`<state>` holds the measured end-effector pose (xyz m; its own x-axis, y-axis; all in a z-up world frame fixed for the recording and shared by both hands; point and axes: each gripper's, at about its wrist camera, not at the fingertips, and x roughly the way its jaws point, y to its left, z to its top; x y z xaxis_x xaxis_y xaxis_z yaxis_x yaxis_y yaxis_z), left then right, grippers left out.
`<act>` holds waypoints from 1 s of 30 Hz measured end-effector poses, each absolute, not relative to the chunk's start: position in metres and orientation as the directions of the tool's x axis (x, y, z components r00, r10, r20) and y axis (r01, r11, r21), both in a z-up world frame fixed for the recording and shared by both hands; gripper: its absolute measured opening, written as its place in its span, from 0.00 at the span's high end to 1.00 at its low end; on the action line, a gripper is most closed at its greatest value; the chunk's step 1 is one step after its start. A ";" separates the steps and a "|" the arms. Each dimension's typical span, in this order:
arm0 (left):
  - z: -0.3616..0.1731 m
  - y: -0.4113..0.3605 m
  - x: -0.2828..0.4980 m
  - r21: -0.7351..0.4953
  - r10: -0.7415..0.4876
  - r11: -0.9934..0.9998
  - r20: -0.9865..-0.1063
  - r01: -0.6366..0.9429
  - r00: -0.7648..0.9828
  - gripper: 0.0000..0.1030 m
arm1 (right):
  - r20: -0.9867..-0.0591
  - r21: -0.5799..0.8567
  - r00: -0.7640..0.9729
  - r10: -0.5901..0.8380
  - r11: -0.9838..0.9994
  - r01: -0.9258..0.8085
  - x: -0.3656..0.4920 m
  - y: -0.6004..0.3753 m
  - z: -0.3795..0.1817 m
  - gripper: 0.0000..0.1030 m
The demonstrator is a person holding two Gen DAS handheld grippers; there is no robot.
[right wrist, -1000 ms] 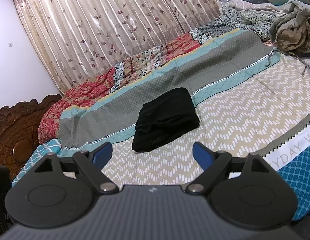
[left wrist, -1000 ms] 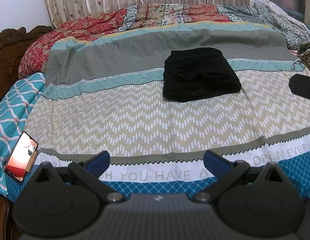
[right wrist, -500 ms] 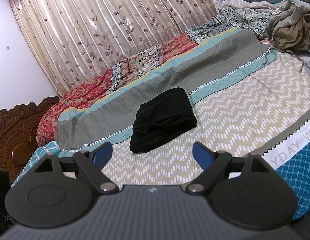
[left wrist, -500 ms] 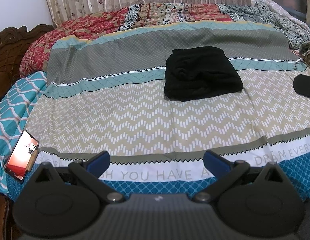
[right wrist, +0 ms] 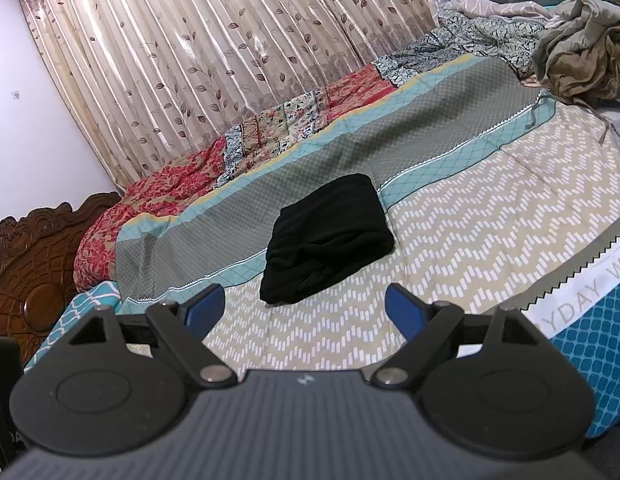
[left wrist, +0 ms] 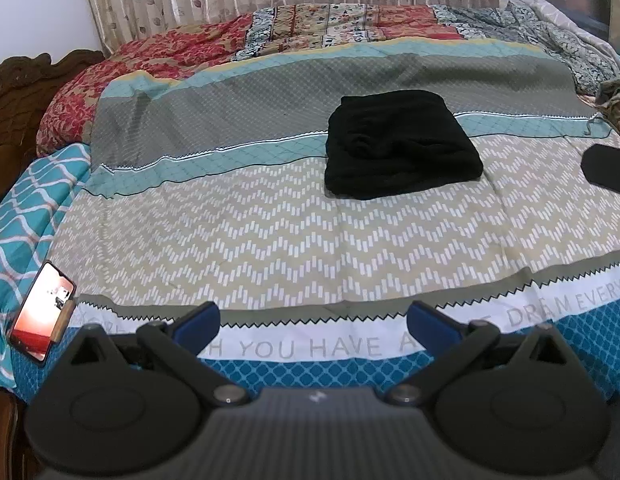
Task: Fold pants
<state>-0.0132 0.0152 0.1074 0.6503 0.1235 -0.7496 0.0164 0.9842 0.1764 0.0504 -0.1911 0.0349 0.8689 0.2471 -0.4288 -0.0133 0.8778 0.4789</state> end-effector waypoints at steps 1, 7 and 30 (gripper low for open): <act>0.108 0.015 -0.014 0.176 0.120 0.984 -0.748 0.020 0.652 0.00 | -0.427 0.479 0.870 0.247 0.878 -0.014 0.050 -0.191 0.035 0.15; 0.110 0.011 -0.016 0.176 0.110 0.984 -0.744 0.035 0.660 0.00 | -0.415 0.479 0.879 0.235 0.878 -0.009 0.048 -0.194 0.037 0.16; 0.116 0.009 -0.017 0.160 0.087 0.986 -0.741 0.049 0.666 0.00 | -0.402 0.460 0.886 0.229 0.888 -0.021 0.046 -0.191 0.043 0.16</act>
<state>-0.0171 0.0091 0.1158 0.6656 0.0871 -0.7412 0.0492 0.9859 0.1601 0.0462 -0.1909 0.0426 0.8865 0.2295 -0.4019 -0.0215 0.8879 0.4595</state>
